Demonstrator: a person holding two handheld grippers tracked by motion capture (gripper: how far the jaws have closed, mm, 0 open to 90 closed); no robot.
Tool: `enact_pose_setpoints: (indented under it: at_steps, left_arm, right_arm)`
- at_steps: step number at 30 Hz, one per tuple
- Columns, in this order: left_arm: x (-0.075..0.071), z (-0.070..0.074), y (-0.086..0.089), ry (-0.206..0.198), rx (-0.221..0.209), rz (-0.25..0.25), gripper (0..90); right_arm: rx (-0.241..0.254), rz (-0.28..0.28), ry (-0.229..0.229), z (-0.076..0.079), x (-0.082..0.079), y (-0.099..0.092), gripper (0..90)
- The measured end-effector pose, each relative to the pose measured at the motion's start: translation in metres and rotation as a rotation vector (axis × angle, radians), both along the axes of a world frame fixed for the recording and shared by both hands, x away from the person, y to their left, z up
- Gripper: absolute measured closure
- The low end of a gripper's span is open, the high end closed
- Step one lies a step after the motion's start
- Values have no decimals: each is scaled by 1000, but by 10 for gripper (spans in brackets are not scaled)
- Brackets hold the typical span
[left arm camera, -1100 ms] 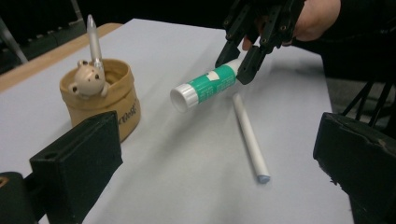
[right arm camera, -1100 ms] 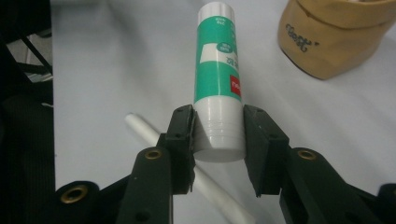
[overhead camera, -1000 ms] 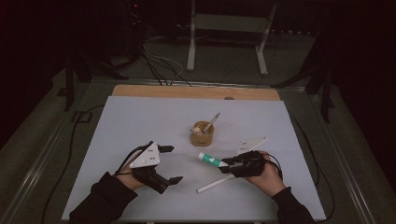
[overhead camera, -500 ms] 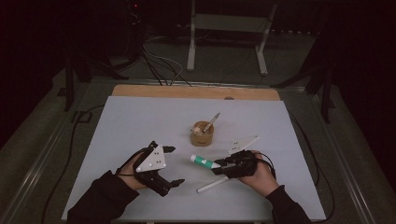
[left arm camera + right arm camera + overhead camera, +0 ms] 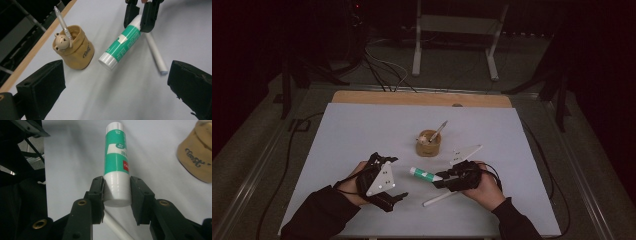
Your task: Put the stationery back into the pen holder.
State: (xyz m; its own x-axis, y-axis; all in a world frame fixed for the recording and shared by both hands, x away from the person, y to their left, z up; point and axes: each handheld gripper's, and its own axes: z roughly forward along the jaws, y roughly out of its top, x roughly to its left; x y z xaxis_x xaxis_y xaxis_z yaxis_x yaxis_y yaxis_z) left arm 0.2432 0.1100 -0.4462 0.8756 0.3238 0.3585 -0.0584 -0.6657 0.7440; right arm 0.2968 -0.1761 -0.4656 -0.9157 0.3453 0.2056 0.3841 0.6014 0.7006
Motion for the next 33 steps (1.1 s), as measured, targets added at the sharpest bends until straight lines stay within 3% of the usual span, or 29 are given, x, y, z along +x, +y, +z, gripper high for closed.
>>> enact_pose_setpoints:
  at_steps: [7,14,19,32,33]
  left_arm:
    - [-5,-4,-5,-79,69,22,22]
    - [-7,-6,-6,-138,104,48,41]
    - [-8,-12,-7,-207,161,77,79]
    - [-13,-24,-15,-297,226,47,219]
    - [-14,-26,-16,-320,244,44,237]
  right_arm:
    - [-8,9,6,1,0,10,648]
    - [-13,18,14,1,1,19,648]
    - [-19,9,28,1,2,25,649]
    - [-35,10,39,0,3,36,649]
    - [-32,4,43,1,3,38,649]
